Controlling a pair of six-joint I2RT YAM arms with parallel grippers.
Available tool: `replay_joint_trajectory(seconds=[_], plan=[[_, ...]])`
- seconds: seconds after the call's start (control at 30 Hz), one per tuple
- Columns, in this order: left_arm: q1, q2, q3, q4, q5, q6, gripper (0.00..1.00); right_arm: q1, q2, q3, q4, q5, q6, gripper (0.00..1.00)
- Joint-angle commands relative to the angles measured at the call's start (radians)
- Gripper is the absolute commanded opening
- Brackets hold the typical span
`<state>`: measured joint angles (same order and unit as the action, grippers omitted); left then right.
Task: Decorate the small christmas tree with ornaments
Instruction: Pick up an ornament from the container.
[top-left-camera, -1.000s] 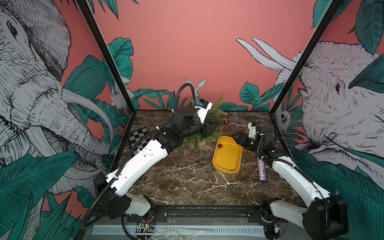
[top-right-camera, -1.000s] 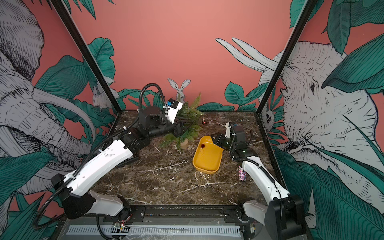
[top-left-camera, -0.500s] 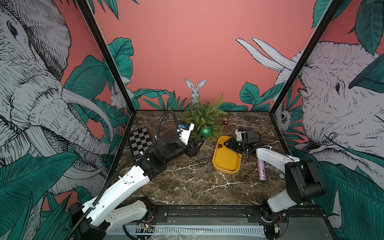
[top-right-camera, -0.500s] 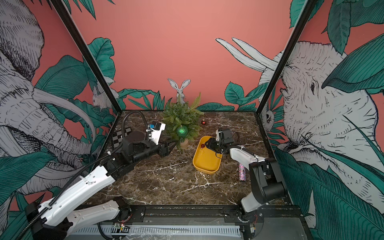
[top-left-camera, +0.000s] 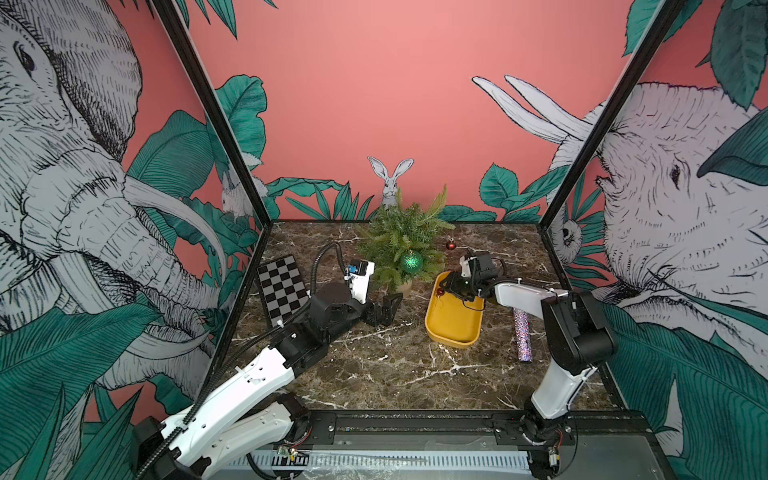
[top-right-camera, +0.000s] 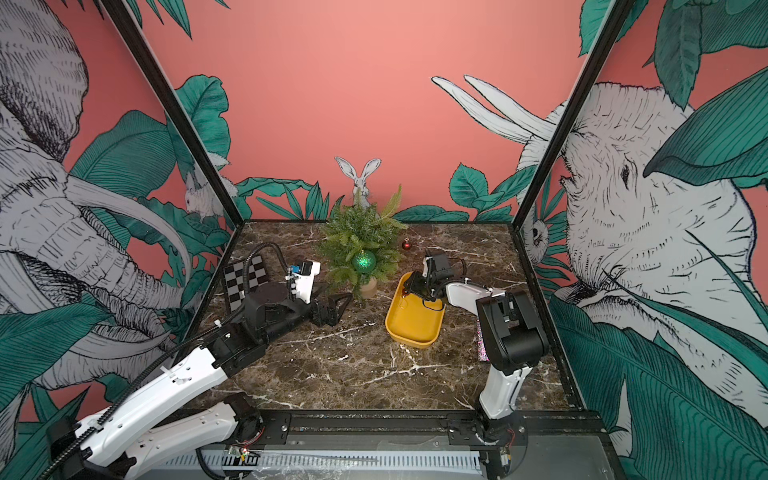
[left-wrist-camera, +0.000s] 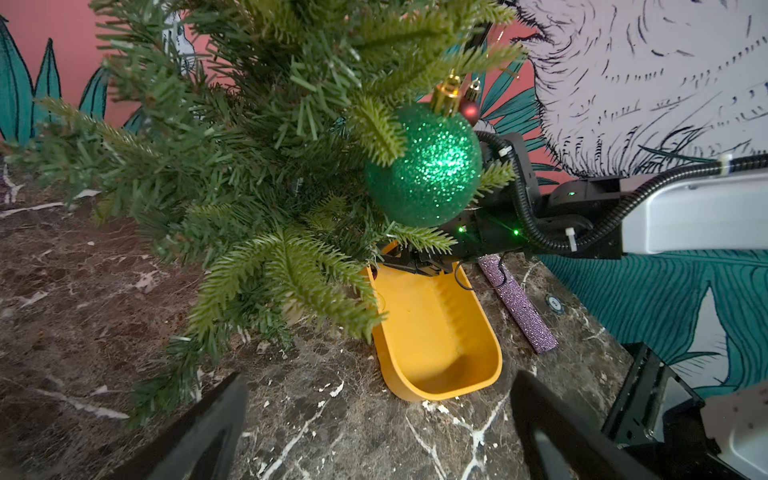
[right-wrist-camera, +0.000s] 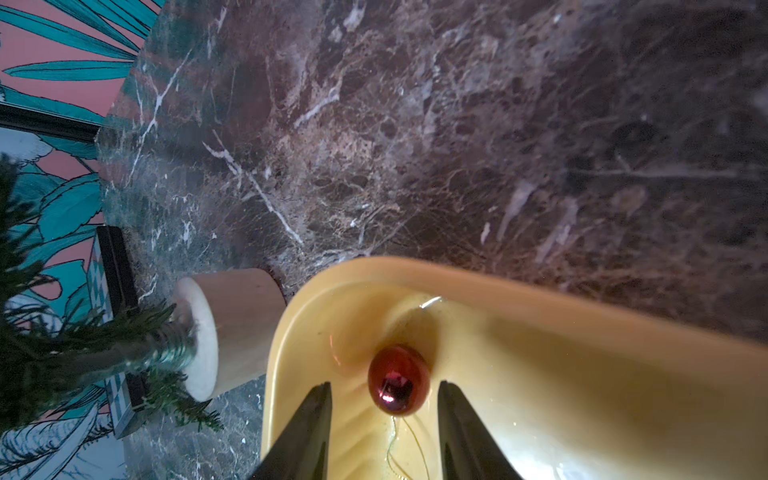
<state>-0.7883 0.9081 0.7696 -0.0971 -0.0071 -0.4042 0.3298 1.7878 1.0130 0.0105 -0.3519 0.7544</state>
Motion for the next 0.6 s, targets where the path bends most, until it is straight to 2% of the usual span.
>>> replay_joint_trajectory(seconds=[0.0,0.2,0.57], plan=[[0.005,0.021,0.002,0.033,-0.017,-0.027,1.0,0.011,0.022,0.024,-0.001,0.028,0.001,0.43],[0.007,0.046,0.0,0.037,-0.033,-0.036,1.0,0.02,0.063,0.048,-0.019,0.024,-0.007,0.41],[0.028,0.039,-0.019,0.042,-0.045,-0.062,0.93,0.033,0.098,0.059,-0.065,0.077,-0.029,0.36]])
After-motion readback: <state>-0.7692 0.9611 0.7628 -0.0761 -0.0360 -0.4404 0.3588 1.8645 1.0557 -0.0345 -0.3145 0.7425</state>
